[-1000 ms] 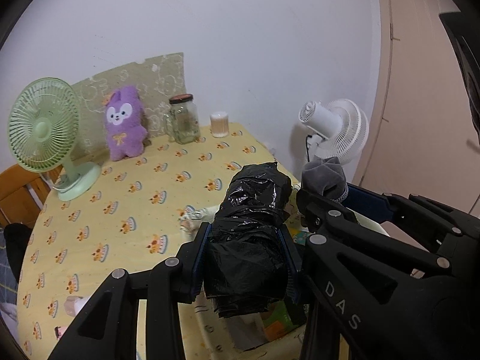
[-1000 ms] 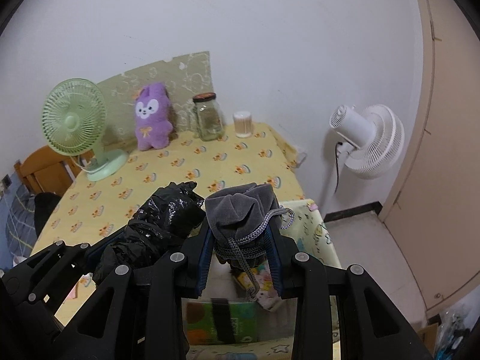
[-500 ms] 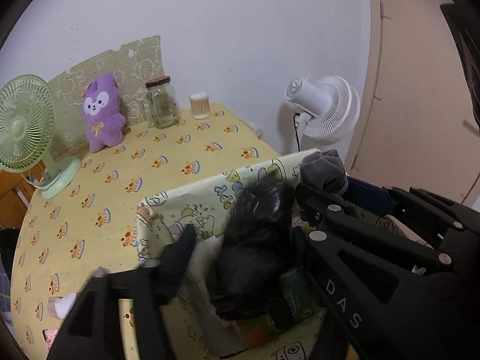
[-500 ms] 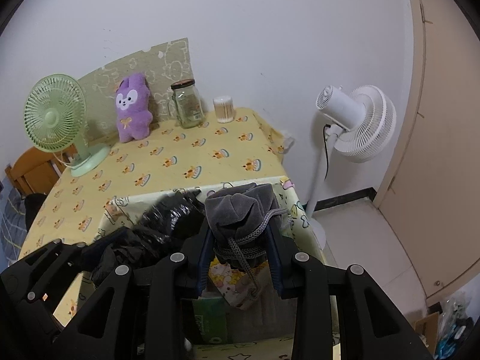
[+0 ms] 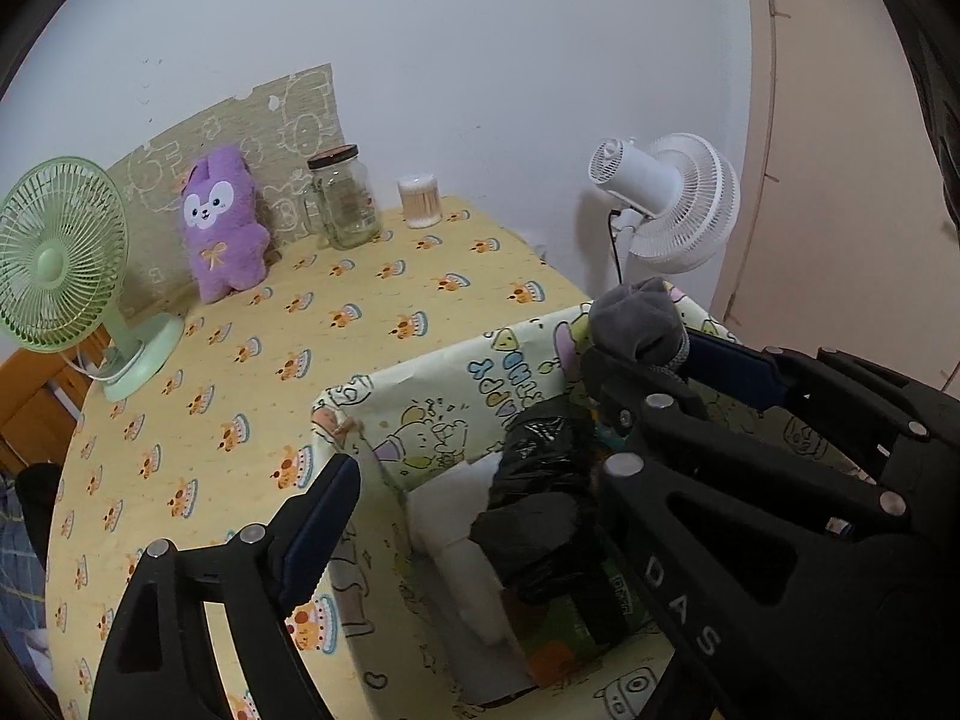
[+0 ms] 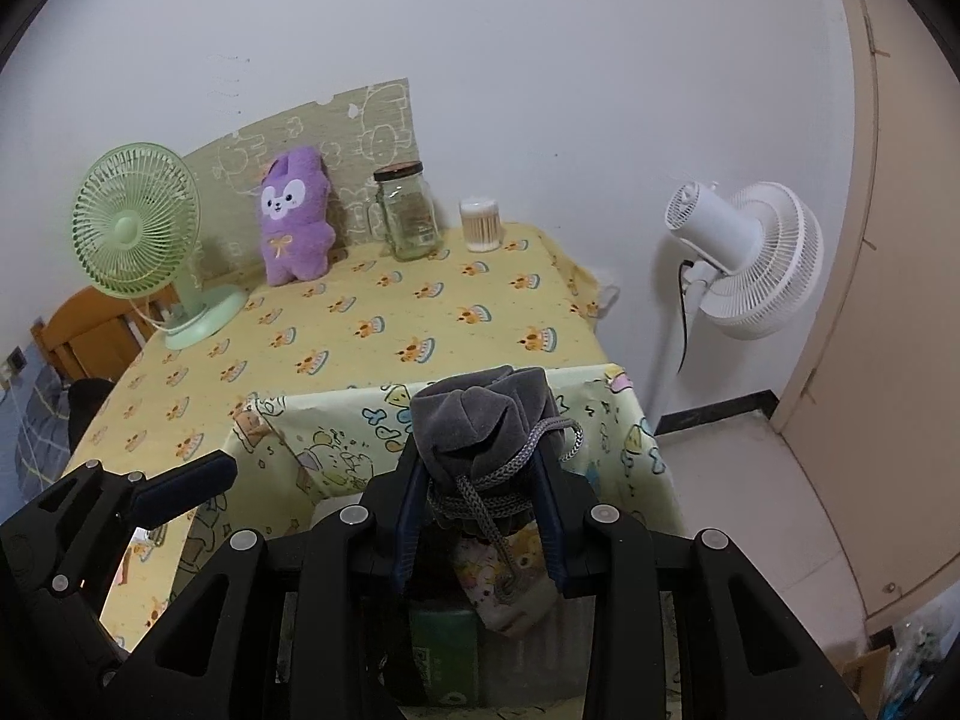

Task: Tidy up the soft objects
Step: 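Lower the black bag and grey pouch into the box and open both tools, then withdraw both tools from the box toward the white towel and pink wipes pack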

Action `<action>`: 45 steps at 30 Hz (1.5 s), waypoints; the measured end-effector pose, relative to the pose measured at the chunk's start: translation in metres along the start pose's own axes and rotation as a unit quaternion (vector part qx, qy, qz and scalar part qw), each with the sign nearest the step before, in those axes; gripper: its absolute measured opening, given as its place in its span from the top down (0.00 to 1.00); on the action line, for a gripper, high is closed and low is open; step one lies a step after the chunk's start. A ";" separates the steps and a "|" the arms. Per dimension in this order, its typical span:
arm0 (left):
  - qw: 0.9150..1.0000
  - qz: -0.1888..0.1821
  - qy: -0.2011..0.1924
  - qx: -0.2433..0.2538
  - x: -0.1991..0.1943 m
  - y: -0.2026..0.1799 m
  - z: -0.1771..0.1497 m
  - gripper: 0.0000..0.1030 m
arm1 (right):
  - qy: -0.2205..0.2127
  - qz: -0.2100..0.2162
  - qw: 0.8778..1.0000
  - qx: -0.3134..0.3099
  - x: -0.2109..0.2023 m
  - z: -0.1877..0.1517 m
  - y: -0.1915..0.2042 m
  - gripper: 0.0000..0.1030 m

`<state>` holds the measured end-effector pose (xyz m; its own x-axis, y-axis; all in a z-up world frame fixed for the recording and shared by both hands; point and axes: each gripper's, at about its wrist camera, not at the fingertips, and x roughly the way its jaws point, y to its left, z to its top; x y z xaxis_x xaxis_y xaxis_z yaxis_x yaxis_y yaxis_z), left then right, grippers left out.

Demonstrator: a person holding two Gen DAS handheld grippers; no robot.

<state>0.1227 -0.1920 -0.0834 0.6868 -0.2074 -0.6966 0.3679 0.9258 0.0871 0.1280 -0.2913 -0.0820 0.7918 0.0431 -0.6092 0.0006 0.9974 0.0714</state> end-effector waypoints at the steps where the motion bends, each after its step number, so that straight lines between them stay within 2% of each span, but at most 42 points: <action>1: 1.000 -0.002 0.002 -0.002 0.000 0.002 0.000 0.14 | 0.001 -0.001 1.000 -0.001 0.001 0.001 0.001 0.50; 2: 1.000 -0.005 0.002 -0.004 0.000 0.003 0.000 0.14 | 0.001 -0.002 1.000 -0.001 0.001 0.001 0.002 0.36; 3: 1.000 -0.007 0.001 -0.005 0.000 0.004 0.000 0.14 | -0.002 -0.004 1.000 -0.001 0.000 0.001 0.004 0.28; 17: 0.999 -0.004 -0.036 -0.014 -0.037 0.017 -0.006 0.11 | -0.034 -0.034 0.999 -0.005 -0.036 0.003 0.024 0.13; 33: 0.996 0.015 -0.083 -0.031 -0.098 0.043 -0.014 0.08 | -0.063 -0.046 0.997 -0.017 -0.089 0.007 0.063 0.06; 45: 0.994 0.030 -0.100 -0.039 -0.123 0.063 -0.030 0.06 | -0.082 -0.043 0.995 -0.019 -0.115 0.000 0.090 0.05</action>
<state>0.0427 -0.0989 -0.0141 0.8199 -0.2030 -0.5353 0.2786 0.9583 0.0631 0.0369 -0.2070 -0.0053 0.8793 -0.0500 -0.4736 0.0531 0.9986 -0.0068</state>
